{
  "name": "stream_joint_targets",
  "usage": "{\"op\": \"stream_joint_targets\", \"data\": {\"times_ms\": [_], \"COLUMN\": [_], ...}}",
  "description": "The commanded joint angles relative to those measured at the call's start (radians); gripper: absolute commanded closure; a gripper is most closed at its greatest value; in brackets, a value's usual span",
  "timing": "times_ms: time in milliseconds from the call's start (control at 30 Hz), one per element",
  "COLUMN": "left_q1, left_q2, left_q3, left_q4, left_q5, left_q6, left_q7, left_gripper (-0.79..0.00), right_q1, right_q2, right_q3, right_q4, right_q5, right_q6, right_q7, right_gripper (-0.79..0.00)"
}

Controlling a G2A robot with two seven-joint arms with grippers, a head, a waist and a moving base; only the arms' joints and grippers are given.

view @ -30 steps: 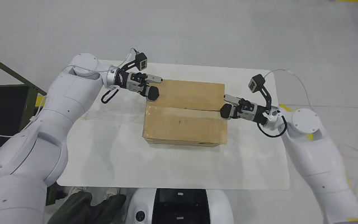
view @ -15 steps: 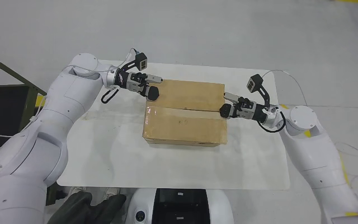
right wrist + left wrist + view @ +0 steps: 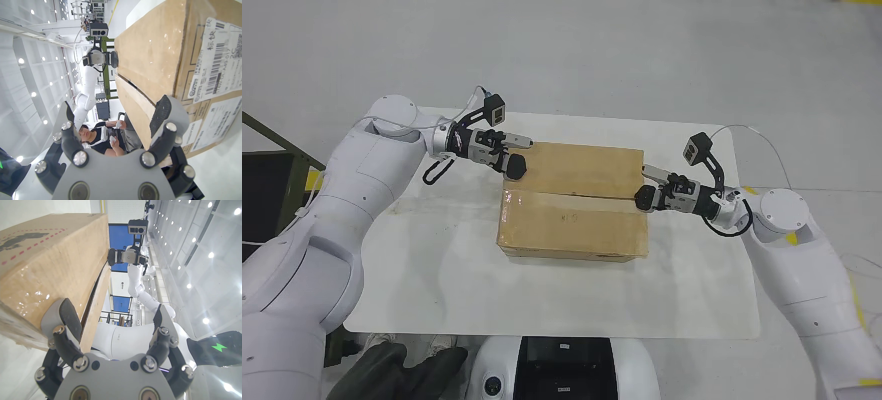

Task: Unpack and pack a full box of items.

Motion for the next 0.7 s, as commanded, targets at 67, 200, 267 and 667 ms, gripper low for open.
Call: {"op": "stream_joint_targets", "data": {"times_ms": [67, 200, 267, 667], "left_q1": [0.000, 0.006, 0.022, 0.227], "left_q2": [0.000, 0.002, 0.014, 0.147], "left_q3": [0.000, -0.011, -0.037, -0.315], "left_q4": [0.000, -0.015, -0.049, -0.301], "left_q5": [0.000, -0.006, -0.013, -0.068], "left_q6": [0.000, -0.010, -0.019, 0.000], "left_q7": [0.000, 0.022, 0.024, 0.080], "left_gripper": [-0.785, -0.785, -0.785, -0.785], "right_q1": [0.000, 0.000, 0.000, 0.000], "right_q2": [0.000, 0.000, 0.000, 0.000], "right_q3": [0.000, 0.000, 0.000, 0.000], "right_q4": [0.000, 0.000, 0.000, 0.000], "right_q5": [0.000, 0.000, 0.000, 0.000], "right_q6": [0.000, 0.000, 0.000, 0.000], "right_q7": [0.000, 0.000, 0.000, 0.000], "right_gripper": [-0.785, -0.785, -0.785, -0.785]}}
